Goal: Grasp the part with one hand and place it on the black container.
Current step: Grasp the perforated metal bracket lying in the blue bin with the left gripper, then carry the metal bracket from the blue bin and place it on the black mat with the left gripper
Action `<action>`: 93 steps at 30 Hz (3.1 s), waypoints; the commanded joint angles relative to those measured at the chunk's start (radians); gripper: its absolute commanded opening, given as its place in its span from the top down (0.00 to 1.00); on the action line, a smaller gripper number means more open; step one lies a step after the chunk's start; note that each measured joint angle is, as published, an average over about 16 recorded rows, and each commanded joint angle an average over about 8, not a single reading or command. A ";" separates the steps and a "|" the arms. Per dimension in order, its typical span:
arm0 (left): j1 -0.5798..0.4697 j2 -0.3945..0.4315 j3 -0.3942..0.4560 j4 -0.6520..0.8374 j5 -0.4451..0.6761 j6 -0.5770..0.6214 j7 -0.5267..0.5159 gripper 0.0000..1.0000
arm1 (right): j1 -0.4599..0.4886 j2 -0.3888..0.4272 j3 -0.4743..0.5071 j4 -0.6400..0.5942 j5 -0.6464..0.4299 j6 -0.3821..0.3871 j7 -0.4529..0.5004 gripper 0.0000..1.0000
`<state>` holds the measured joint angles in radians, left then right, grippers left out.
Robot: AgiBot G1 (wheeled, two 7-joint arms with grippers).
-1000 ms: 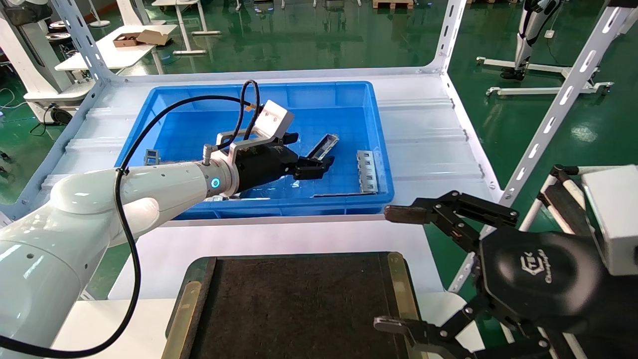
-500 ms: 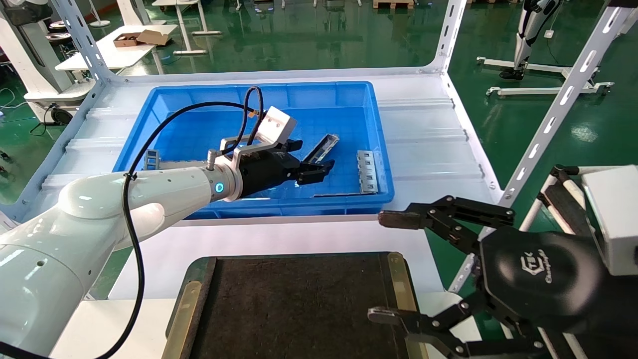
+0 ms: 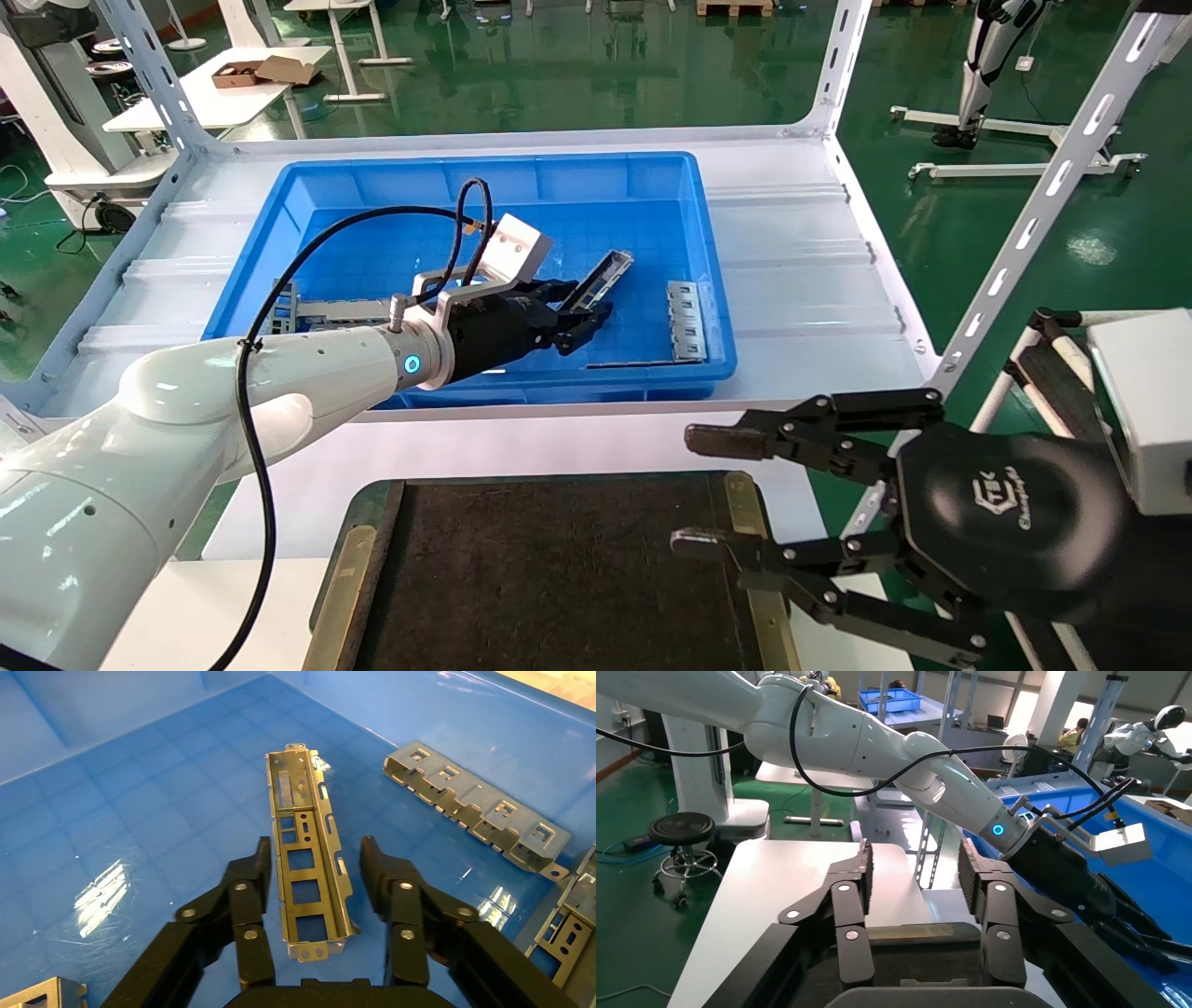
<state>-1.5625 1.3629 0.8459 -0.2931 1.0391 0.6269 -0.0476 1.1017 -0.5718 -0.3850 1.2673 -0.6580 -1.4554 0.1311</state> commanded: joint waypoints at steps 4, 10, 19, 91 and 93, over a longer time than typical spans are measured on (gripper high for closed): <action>0.005 -0.001 0.016 -0.006 -0.031 -0.003 0.009 1.00 | 0.000 0.000 0.000 0.000 0.000 0.000 0.000 1.00; 0.005 -0.007 0.025 -0.019 -0.072 0.015 0.026 1.00 | 0.000 0.000 0.000 0.000 0.000 0.000 0.000 1.00; -0.017 -0.048 -0.001 -0.032 -0.142 0.186 0.102 1.00 | 0.000 0.000 0.000 0.000 0.000 0.000 0.000 1.00; 0.624 -0.244 0.182 -0.678 -0.192 -0.467 -0.429 1.00 | 0.000 0.000 -0.001 0.000 0.000 0.000 0.000 1.00; 0.621 -0.223 0.192 -0.659 -0.196 -0.501 -0.445 1.00 | 0.000 0.000 -0.001 0.000 0.000 0.000 0.000 1.00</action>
<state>-0.9401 1.1389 1.0341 -0.9561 0.8391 0.1295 -0.4895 1.1019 -0.5716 -0.3857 1.2673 -0.6576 -1.4551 0.1308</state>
